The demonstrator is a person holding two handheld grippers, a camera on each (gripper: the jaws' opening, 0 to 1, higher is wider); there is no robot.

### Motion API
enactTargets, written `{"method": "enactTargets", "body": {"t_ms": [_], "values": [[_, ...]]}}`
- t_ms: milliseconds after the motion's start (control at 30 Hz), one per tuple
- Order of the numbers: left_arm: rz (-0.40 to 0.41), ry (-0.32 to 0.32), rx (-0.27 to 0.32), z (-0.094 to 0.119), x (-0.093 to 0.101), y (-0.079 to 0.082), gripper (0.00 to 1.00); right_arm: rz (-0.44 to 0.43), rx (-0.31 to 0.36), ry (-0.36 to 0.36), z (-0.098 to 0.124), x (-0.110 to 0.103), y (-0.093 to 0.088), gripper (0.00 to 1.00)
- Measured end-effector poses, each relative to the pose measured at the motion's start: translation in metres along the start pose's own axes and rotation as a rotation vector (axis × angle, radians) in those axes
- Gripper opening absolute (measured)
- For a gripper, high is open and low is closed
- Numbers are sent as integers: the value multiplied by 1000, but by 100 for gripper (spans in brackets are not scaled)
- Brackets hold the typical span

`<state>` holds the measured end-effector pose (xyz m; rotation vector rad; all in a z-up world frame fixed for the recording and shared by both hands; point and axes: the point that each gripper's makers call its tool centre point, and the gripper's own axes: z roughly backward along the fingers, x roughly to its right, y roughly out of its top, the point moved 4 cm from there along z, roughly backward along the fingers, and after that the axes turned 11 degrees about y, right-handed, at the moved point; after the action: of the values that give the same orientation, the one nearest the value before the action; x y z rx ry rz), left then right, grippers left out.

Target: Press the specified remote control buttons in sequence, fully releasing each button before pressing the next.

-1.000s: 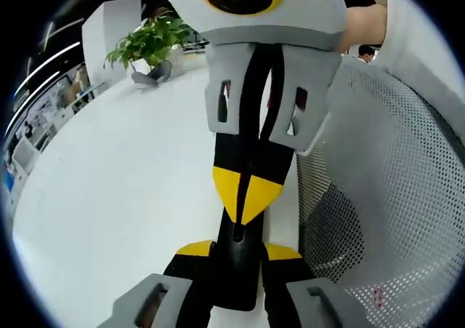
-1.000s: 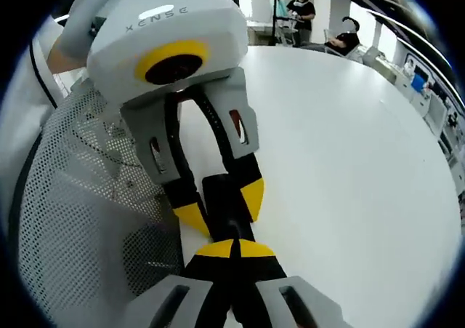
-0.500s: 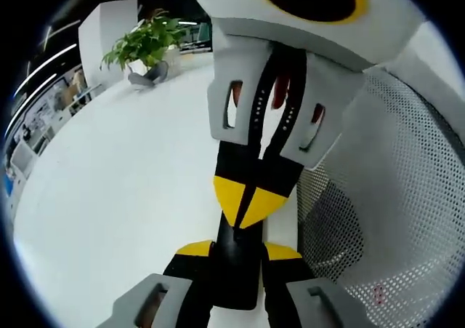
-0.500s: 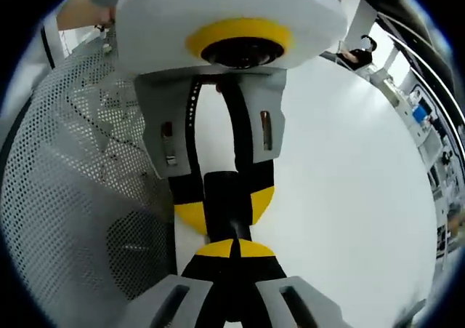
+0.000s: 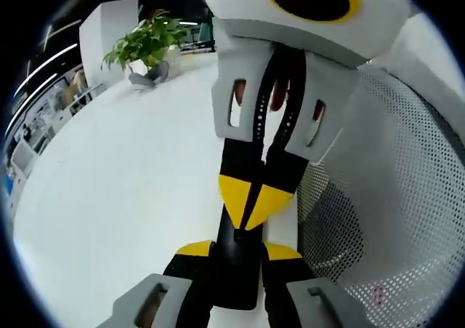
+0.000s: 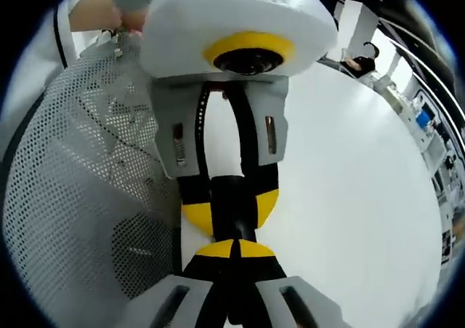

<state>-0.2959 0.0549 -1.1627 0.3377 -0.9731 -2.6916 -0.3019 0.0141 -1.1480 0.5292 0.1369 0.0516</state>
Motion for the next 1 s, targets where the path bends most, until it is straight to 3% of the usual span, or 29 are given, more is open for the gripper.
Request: {"method": "enactTargets", "body": {"t_ms": [67, 400, 533, 733, 933, 1000], "values": [[1, 0, -1, 0, 0, 0, 24, 32, -13, -15, 0, 1, -1, 0], [2, -7, 27, 0, 0, -1, 24, -71, -24, -3, -1, 4, -1, 0], [-7, -7, 12, 0, 0, 0, 24, -67, -21, -5, -1, 3, -1, 0], [-1, 0, 12, -1, 0, 0, 24, -188, 80, 17, 1, 5, -3, 0], [5, 1, 24, -1, 0, 0, 24, -106, 66, -10, -1, 2, 4, 0], [8, 2, 27, 0, 0, 0, 24, -81, 32, -10, -4, 2, 2, 0]]}}
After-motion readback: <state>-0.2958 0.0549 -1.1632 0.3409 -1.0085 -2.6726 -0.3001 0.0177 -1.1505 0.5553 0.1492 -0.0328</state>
